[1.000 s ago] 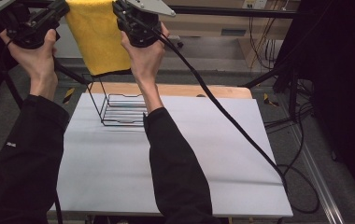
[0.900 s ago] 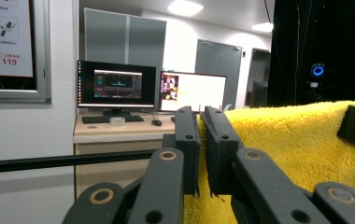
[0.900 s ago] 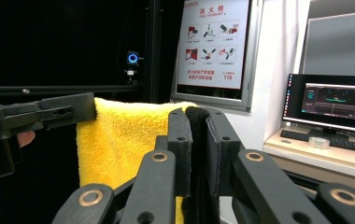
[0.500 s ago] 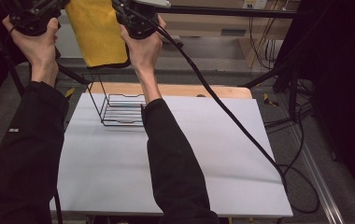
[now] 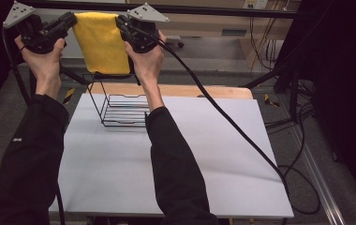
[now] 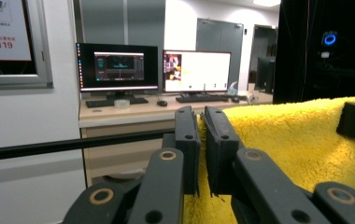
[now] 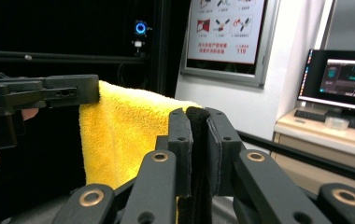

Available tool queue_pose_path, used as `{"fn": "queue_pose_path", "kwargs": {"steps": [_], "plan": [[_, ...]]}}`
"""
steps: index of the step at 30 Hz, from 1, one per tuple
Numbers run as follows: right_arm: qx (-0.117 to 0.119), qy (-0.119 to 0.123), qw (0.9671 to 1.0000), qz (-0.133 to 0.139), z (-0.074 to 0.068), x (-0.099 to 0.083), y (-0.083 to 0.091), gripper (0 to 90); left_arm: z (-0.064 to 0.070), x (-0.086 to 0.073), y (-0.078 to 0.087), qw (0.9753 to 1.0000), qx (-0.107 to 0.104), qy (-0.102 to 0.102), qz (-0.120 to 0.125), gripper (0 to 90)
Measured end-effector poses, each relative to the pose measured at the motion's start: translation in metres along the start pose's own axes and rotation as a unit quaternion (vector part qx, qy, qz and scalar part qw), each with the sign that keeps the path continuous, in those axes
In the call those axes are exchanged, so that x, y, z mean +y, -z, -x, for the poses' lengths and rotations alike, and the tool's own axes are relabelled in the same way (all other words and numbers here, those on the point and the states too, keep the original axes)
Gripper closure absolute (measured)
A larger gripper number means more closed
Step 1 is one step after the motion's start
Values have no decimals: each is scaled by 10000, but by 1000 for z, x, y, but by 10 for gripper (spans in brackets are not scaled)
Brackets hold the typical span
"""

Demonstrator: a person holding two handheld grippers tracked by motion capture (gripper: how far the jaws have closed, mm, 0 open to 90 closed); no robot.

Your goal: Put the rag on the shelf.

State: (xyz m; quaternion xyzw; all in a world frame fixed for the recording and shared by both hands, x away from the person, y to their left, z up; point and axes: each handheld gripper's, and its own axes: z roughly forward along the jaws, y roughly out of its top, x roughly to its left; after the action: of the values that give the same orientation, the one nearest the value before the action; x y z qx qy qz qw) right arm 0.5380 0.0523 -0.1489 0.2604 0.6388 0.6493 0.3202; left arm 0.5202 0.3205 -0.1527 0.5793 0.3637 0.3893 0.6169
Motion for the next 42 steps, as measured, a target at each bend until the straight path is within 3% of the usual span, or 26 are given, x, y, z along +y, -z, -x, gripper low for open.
{"fn": "queue_pose_path", "kwargs": {"steps": [4,10,14,22,26,34,37,42], "plan": [[18,37,9999,-113,-2,-9,5,816,1,-13,6,9999,-131,33,-93,844],[39,-48,9997,-249,-3,-27,14,815,7,-28,17,9995,-276,-75,-160,843],[80,-19,9997,-224,-5,-35,20,814,10,-34,23,9991,-358,-114,-202,843],[153,93,9996,-213,-6,-42,34,812,18,-37,32,9983,-493,-241,-208,842],[183,176,9994,-251,-9,-44,40,811,19,-41,35,9979,-538,-230,-272,842],[259,308,9985,-365,-14,-50,51,807,25,-46,47,9959,-633,-486,-425,838],[278,320,9981,-443,-16,-54,53,807,29,-50,51,9952,-639,-455,-588,837],[354,339,9976,-484,-19,-58,58,807,31,-53,58,9946,-651,-522,-612,838]]}}
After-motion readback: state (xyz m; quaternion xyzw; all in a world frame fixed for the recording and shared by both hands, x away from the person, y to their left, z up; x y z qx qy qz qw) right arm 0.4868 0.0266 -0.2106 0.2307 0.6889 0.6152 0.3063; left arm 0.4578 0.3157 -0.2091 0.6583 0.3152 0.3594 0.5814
